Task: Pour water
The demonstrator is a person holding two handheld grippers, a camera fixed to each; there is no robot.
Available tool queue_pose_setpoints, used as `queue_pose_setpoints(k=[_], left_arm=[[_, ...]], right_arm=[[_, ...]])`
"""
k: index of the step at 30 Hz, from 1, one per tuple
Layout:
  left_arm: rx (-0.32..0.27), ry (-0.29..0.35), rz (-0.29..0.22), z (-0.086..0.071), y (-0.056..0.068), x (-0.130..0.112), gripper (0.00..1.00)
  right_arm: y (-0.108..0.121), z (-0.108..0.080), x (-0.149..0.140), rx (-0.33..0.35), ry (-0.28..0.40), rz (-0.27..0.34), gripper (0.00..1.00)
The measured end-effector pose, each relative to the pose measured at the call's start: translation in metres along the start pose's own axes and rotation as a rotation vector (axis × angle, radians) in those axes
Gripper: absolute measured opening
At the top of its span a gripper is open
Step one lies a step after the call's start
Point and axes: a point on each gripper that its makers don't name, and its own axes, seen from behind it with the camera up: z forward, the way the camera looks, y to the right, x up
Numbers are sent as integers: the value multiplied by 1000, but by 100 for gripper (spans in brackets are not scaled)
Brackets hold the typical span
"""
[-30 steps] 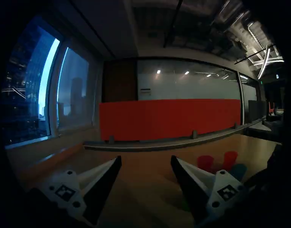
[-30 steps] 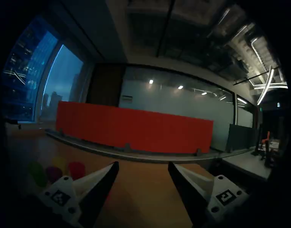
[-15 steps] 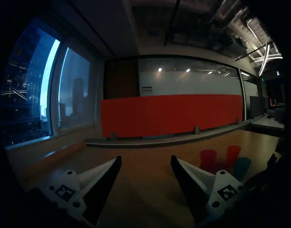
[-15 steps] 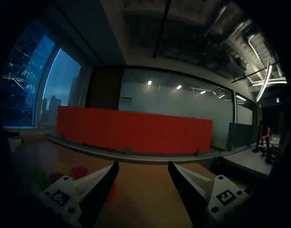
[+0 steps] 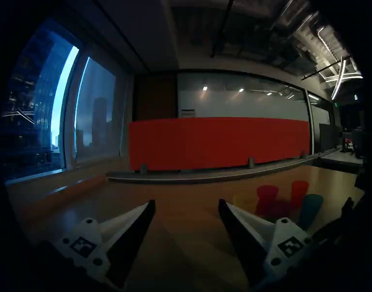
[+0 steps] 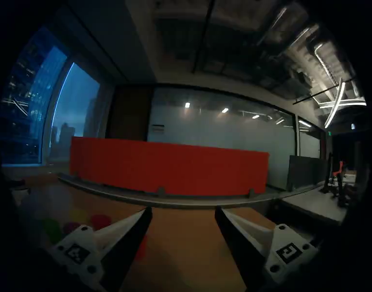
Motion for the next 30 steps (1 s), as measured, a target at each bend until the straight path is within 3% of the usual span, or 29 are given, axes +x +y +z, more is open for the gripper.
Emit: queue_pose_setpoints(k=[17,30], left_arm=[[-6,-6,-52,5,-11,-23,96],[-7,-4,-34,5,-11,-25,96]], right_arm=[[1,3,0,-16,-14,-5,100],[-1,2,0,-12,-15,9,100]])
